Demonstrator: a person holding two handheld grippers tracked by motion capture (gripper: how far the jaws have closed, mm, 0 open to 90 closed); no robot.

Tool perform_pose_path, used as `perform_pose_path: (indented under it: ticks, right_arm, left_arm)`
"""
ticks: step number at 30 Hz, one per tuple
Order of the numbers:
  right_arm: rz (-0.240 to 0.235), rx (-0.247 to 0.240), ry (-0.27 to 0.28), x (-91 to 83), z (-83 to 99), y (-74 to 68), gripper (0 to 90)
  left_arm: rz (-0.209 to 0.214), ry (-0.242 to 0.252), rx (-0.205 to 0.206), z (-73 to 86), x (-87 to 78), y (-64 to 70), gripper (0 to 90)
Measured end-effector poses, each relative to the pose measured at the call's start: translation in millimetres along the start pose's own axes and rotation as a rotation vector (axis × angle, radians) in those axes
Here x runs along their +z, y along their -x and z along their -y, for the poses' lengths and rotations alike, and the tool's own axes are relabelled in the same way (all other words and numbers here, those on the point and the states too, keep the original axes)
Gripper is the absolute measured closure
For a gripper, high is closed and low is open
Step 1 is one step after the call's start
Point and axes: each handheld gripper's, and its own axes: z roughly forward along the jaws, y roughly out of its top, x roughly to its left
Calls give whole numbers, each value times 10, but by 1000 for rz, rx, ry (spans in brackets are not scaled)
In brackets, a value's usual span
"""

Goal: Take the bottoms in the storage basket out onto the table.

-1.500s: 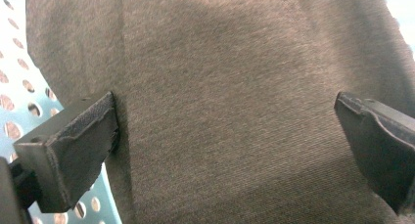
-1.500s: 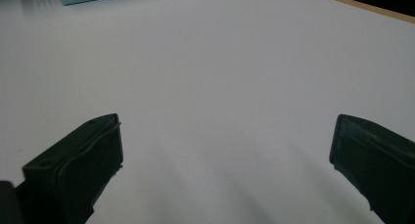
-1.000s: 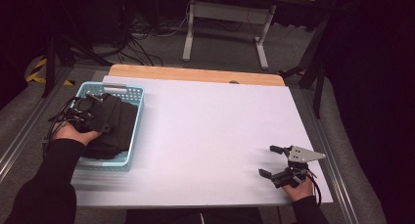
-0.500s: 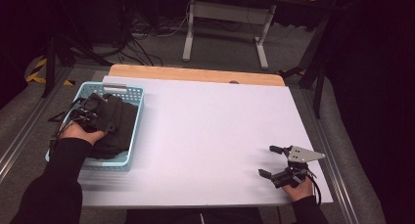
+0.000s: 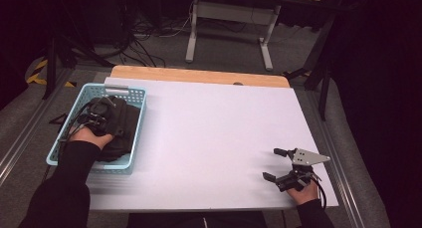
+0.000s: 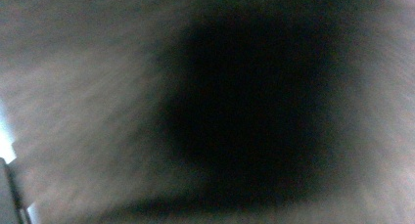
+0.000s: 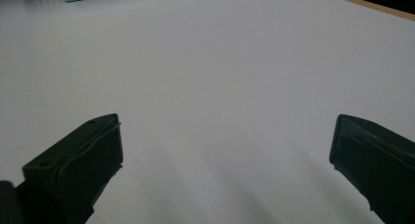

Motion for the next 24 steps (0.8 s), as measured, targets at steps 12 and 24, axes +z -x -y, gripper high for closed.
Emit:
perform_pose_path:
  ticks: [12, 24]
  right_arm:
    - [0, -3, -2, 2, 1, -2, 0]
    - [1, -3, -2, 1, 1, -2, 0]
  left_arm:
    - [-23, -7, 11, -40, 30, 34, 0]
    - [-46, -2, 18, -31, 22, 70, 40]
